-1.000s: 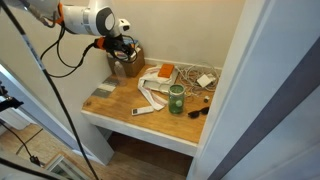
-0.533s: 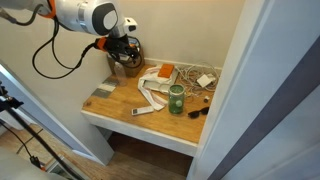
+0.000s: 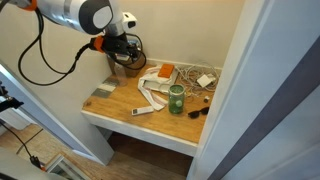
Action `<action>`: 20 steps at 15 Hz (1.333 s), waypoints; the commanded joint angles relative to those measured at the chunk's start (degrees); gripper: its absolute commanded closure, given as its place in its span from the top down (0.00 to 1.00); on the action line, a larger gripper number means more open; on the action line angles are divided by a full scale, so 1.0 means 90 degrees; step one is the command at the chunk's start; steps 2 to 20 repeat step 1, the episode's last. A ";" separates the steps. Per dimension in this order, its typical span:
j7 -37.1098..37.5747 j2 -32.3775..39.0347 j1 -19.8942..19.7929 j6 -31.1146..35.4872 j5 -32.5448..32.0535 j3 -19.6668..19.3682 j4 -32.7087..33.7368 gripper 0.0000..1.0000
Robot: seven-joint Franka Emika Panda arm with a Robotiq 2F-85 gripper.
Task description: Move the clear bottle to the left
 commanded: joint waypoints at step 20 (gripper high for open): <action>-0.0001 -0.0014 0.0051 -0.0015 -0.0020 -0.0046 -0.0007 1.00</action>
